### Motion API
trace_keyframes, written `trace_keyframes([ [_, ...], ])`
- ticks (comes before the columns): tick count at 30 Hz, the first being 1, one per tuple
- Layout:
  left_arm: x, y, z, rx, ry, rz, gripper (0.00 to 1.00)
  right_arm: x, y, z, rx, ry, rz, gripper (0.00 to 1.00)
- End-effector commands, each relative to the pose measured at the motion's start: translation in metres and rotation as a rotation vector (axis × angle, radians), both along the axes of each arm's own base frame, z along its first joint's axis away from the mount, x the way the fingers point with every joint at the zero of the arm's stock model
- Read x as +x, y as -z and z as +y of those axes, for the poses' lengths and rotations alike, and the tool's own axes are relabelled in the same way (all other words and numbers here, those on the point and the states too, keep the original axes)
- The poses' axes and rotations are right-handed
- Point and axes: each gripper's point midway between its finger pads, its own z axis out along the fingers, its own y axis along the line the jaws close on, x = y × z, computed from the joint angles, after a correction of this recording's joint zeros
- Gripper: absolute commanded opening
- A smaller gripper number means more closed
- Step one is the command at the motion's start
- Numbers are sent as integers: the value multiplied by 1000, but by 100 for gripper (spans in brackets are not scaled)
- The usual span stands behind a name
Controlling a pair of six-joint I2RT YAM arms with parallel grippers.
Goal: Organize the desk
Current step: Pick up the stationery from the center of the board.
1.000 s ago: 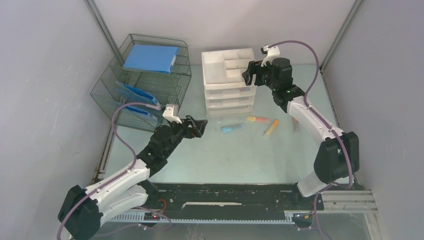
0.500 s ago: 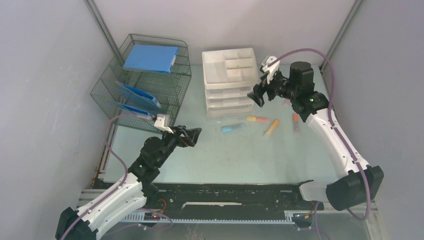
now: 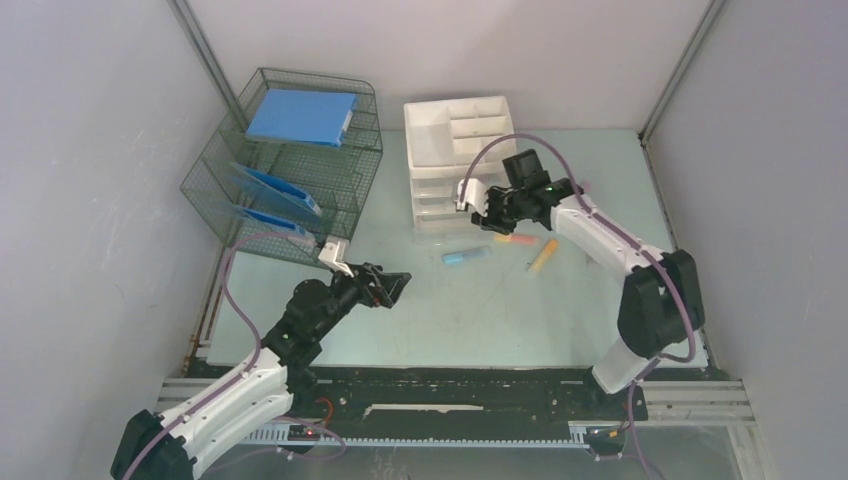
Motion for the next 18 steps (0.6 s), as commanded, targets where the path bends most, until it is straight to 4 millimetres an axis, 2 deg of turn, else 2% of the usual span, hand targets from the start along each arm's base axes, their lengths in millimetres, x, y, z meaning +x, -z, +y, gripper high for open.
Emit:
trace_keyframes([
  [1, 0, -11, 1, -38, -4, -40, 100, 39, 11, 8, -143, -41, -203, 36],
  [5, 0, -6, 3, -30, -8, -35, 100, 58, 34, 17, -213, -37, -241, 28],
  [8, -1, -4, 3, -28, -8, -30, 100, 66, 36, 20, -209, -10, -227, 21],
  [18, -1, 2, 2, -22, -3, -18, 100, 71, 47, 21, -231, -29, -203, 19],
])
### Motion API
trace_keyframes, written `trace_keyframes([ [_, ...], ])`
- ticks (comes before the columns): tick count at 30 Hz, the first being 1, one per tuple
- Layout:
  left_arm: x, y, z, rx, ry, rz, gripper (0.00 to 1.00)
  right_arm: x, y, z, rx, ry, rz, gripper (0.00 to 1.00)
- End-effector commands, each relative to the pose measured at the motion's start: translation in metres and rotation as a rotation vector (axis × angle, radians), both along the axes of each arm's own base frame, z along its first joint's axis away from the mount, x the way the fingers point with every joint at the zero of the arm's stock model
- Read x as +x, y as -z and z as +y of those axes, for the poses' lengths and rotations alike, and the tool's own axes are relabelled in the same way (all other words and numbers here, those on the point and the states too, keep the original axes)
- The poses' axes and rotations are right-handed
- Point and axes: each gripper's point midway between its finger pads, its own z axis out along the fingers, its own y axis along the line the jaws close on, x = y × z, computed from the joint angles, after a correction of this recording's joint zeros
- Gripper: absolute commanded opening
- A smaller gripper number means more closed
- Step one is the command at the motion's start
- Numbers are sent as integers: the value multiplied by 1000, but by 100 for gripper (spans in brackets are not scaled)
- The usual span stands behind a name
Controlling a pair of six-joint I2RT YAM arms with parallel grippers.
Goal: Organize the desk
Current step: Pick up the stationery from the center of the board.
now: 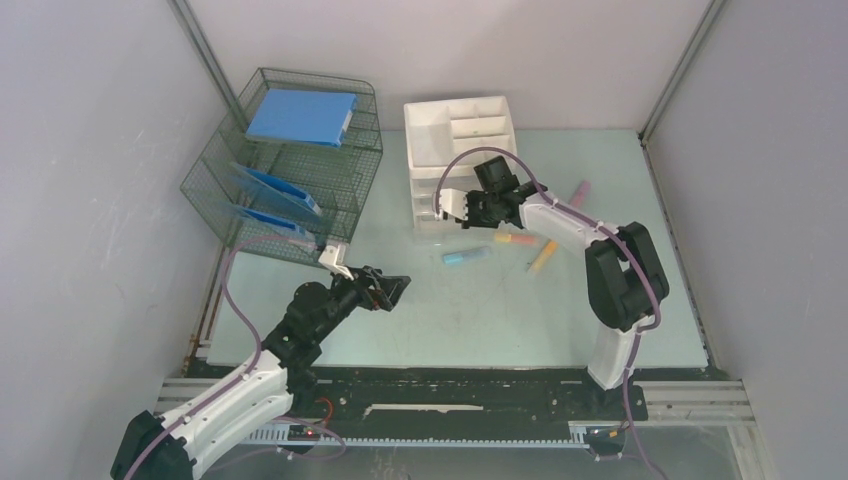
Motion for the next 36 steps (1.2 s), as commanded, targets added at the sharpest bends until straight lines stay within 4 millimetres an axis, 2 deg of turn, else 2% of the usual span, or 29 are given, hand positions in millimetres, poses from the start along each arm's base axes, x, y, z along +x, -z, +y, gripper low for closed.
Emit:
trace_keyframes([
  [1, 2, -8, -1, -25, 0, -29, 100, 17, -12, 5, -11, -16, -47, 19],
  [4, 2, -9, -2, -30, 6, -29, 100, 24, -3, 2, -31, -6, 5, 24],
  [6, 2, -9, -3, -32, 9, -28, 100, 29, -1, 2, -23, -1, 19, 36],
  [8, 1, -8, -3, -34, 9, -24, 100, 31, -2, 2, -19, -11, 12, 43],
  [12, 1, -6, -2, -39, 7, -21, 100, 32, -1, 2, -29, -16, 3, 49],
  [17, 0, -2, -5, -35, 22, -13, 100, 51, -8, 1, -13, 25, -55, 58],
  [21, -1, 1, -10, -33, 53, -7, 100, 59, -16, 2, 14, 39, -61, 63],
  [24, -4, 1, -17, -38, 97, -8, 100, 53, -22, 4, 31, 30, -48, 64],
  [28, -7, 0, -27, -27, 150, -17, 100, 34, -42, 8, 69, 40, -48, 67],
  [36, 4, 5, -39, 78, 161, -36, 100, -2, -83, 5, 126, 108, -80, 69],
])
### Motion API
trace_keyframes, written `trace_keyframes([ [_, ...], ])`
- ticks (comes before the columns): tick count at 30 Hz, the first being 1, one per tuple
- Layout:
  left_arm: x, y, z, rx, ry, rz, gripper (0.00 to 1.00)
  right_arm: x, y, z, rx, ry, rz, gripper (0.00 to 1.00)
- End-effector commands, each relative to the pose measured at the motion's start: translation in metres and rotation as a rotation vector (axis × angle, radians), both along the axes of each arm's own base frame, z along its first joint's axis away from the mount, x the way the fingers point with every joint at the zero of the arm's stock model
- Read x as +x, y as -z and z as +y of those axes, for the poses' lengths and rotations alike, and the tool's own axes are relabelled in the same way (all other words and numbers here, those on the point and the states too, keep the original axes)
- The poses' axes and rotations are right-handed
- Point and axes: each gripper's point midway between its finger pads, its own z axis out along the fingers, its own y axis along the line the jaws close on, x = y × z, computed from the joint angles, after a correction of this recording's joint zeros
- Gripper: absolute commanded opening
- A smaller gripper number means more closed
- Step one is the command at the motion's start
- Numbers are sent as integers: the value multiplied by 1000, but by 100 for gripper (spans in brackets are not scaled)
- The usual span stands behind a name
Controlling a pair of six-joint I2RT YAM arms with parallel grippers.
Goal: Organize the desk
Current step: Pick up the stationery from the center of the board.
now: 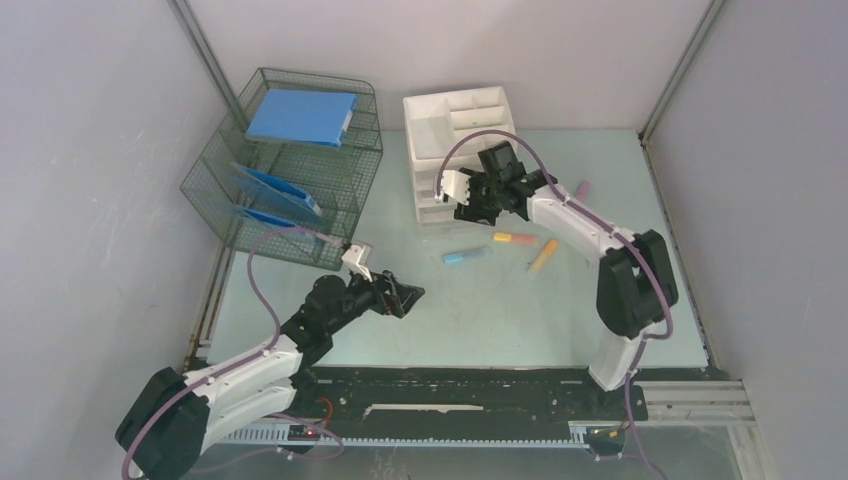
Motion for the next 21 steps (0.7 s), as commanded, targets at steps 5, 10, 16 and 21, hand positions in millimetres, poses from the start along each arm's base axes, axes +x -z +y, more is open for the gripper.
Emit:
trace_keyframes([
  [5, 25, -21, -19, 163, 22, -114, 100, -66, -63, 2, 145, 32, 73, 67],
  [10, 38, -13, -31, 367, 42, -140, 100, -132, -90, -10, 279, 16, 210, 67],
  [16, 55, -3, -62, 544, 173, -185, 100, -184, -111, -50, 508, 22, 333, 68],
  [21, 73, 0, -91, 609, 258, -174, 99, -192, -116, -86, 686, 88, 349, 71],
])
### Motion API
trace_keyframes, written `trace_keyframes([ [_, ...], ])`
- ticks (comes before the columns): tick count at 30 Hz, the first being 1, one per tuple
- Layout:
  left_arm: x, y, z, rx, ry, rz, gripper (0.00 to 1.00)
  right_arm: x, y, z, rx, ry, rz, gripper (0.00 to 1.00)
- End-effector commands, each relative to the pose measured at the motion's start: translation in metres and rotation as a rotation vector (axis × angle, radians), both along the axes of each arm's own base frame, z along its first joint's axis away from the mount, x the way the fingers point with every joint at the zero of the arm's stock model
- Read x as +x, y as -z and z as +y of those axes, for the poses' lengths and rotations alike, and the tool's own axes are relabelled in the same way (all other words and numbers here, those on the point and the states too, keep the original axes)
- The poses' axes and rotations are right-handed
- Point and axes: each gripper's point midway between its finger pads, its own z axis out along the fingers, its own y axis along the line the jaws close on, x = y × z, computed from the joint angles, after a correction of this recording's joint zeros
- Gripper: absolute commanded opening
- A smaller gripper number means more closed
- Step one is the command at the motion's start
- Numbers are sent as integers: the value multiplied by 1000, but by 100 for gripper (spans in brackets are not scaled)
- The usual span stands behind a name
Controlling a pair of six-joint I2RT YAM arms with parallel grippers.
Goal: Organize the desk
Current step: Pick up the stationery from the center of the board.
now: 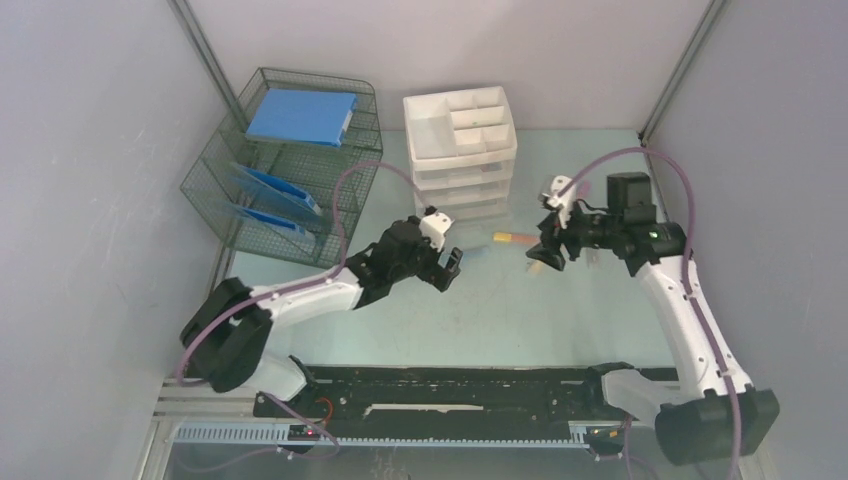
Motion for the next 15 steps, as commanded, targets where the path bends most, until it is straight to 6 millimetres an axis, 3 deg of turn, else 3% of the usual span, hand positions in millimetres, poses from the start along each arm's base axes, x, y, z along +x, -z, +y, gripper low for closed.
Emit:
trace_keyframes([
  [1, 16, -6, -24, 96, 98, -34, 98, -24, -5, -9, 191, -10, 91, 71],
  [8, 34, 25, -51, 277, 144, 52, 85, -22, -9, -28, 238, 46, 101, 72],
  [15, 44, 55, -63, 403, 170, 95, 81, -20, -5, -31, 219, 60, 102, 71],
])
